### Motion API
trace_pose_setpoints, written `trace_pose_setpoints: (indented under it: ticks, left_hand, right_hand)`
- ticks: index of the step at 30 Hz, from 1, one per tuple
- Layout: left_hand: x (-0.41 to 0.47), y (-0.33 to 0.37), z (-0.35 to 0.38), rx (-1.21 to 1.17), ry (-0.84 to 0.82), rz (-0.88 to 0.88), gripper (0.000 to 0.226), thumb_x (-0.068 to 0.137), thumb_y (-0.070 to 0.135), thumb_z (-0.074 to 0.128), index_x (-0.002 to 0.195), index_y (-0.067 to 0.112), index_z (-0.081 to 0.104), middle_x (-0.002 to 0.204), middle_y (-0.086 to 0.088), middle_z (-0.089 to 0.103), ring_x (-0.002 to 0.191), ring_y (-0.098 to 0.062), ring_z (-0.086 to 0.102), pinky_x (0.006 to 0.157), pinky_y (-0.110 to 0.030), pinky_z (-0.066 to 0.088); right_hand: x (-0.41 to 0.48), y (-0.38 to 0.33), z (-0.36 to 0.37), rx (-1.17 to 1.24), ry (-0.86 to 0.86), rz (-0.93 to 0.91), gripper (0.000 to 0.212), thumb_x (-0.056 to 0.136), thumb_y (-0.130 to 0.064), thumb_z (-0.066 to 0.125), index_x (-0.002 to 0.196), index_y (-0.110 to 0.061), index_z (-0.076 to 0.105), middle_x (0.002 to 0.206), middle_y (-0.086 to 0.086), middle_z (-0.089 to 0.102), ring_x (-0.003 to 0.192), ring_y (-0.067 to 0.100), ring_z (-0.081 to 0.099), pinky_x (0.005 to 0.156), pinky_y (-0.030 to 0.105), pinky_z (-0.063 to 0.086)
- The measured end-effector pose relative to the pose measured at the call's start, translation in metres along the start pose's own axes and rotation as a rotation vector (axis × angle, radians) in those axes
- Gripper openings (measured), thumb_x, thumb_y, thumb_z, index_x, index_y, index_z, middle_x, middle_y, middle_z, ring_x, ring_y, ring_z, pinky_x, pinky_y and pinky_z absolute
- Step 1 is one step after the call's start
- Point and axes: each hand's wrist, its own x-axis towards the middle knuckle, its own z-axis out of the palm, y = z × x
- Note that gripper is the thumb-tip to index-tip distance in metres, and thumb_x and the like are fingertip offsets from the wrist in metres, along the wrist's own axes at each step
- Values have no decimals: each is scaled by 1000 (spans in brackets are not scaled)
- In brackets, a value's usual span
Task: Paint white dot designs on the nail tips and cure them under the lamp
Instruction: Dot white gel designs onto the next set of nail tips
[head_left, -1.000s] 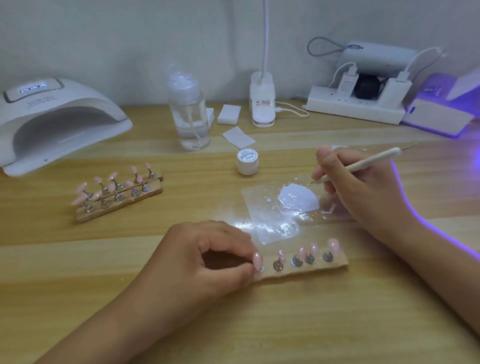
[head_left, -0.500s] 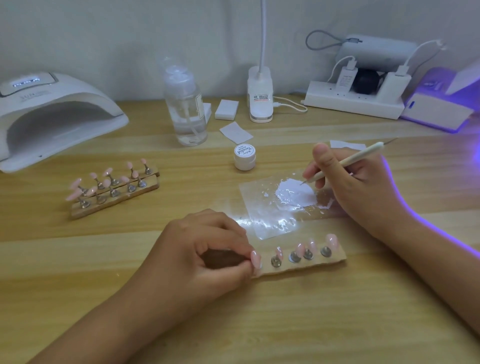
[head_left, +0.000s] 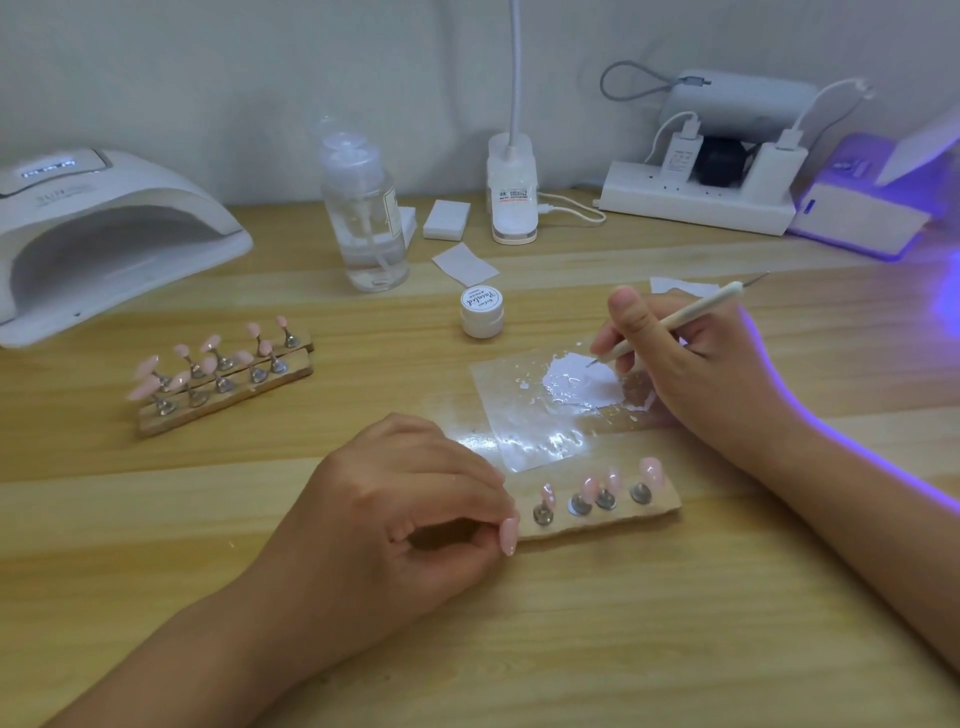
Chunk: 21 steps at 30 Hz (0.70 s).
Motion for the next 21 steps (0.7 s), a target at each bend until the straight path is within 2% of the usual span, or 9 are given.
trace_pose_setpoints:
  ticks: [4, 9, 12, 17, 19, 21]
  left_hand:
    - [-1, 1, -4, -105, 65, -96, 5, 75, 13, 79, 73, 17, 77, 80, 14, 74, 84, -5, 72, 76, -41, 53]
    - [1, 1, -8, -250, 126, -248, 8, 74, 11, 78, 76, 19, 75, 82, 10, 75, 85, -14, 73, 76, -36, 56]
    - [2, 0, -7, -309, 138, -304, 4, 76, 20, 72, 76, 21, 75, 82, 9, 74, 84, -14, 72, 78, -29, 55]
    - [4, 0, -5, -402, 147, -381, 8, 77, 30, 69, 75, 25, 75, 83, 6, 75, 81, -16, 68, 75, -30, 51]
    - [4, -1, -5, -426, 146, -386, 9, 78, 30, 68, 79, 25, 75, 85, 6, 75, 81, -16, 67, 74, -29, 51]
    - [4, -2, -3, -459, 161, -404, 9, 78, 30, 68, 78, 26, 76, 85, 5, 74, 82, -17, 67, 75, -28, 51]
  right_hand:
    - [0, 0, 0, 26, -12, 4, 44, 95, -53, 50, 69, -24, 71, 60, -8, 62, 50, 6, 60, 48, 20, 48]
    - [1, 0, 1, 13, -55, 21, 47, 95, -53, 50, 71, -19, 71, 55, -13, 60, 49, 7, 60, 47, 19, 46]
    - [1, 2, 1, -12, -66, 21, 46, 95, -52, 50, 70, -19, 71, 55, -15, 61, 49, 5, 59, 48, 17, 46]
    - [2, 3, 1, 23, -38, 21, 45, 94, -52, 51, 69, -21, 71, 59, -6, 62, 46, 10, 60, 47, 19, 47]
    - [2, 4, 0, 56, 17, -7, 43, 97, -46, 51, 69, -20, 71, 64, 0, 66, 51, 11, 61, 51, 18, 48]
    - [2, 2, -2, 77, 57, -41, 43, 100, -41, 49, 71, -18, 71, 70, 0, 69, 58, 6, 61, 58, 16, 48]
